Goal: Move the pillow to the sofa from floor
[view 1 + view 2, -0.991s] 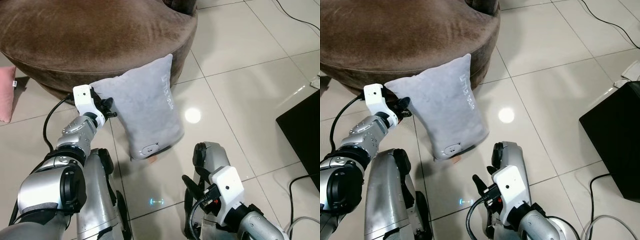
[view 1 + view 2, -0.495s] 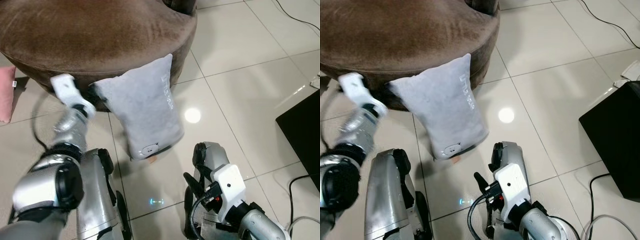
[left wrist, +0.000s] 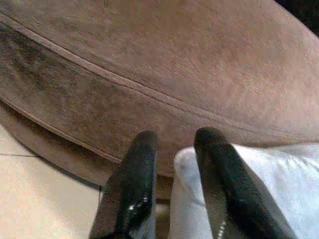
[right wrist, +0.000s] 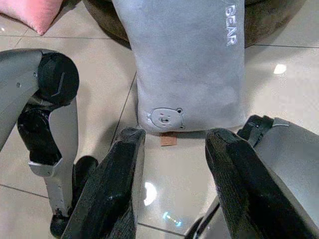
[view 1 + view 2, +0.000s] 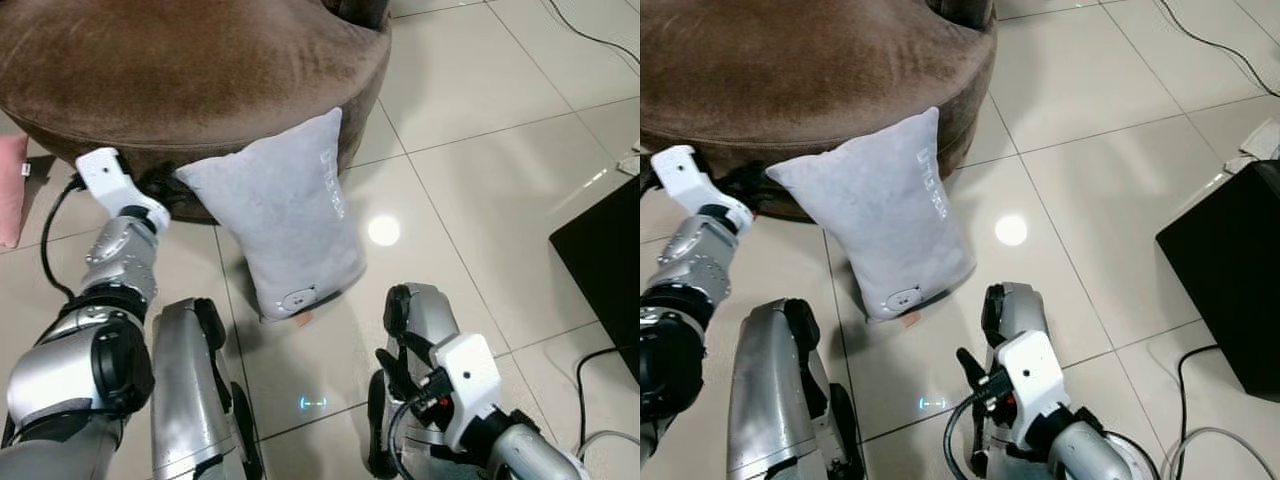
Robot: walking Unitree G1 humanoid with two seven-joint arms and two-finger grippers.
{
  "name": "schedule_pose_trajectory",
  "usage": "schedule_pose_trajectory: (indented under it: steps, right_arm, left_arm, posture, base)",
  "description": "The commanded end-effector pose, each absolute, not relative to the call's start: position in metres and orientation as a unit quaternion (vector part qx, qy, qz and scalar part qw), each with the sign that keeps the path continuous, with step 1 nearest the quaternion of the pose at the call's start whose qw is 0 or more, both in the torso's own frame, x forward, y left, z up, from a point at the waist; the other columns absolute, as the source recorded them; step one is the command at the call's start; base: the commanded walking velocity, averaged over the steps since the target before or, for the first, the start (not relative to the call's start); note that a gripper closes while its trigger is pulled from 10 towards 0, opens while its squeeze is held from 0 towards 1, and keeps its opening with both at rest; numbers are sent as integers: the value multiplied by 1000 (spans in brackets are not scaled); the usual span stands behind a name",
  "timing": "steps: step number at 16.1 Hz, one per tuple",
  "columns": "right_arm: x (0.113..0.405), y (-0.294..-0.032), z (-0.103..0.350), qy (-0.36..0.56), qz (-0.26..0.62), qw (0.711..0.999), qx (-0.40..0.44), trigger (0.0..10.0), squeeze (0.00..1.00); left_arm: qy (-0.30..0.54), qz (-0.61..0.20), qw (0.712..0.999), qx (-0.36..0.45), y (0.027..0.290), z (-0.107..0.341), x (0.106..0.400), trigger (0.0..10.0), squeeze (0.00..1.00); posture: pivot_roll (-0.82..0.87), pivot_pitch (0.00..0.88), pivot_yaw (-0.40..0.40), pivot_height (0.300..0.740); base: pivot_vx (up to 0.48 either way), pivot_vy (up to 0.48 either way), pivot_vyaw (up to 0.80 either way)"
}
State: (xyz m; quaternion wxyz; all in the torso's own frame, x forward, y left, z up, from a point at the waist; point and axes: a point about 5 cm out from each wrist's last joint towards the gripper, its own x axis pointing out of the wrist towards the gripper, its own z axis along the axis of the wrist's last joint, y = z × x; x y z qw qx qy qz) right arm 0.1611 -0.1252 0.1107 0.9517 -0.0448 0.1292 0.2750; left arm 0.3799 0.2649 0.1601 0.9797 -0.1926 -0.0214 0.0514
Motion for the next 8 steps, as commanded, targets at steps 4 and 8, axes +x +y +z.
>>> schedule_pose_trajectory:
  steps: [4,8]
  right_arm:
    - [153,-129,113,139,281,949,-41,10000,0]
    - [150,-131,115,142,286,946,-48,10000,0]
  left_arm:
    - [-14,70,974,-214,272,158,378,10000,1000]
    - [-6,74,961,-267,270,153,377,10000,1000]
  posture:
    - [-138,293,-42,419]
    - [-152,295,-57,419]
  base:
    - [0,0,0]
    - [0,0,0]
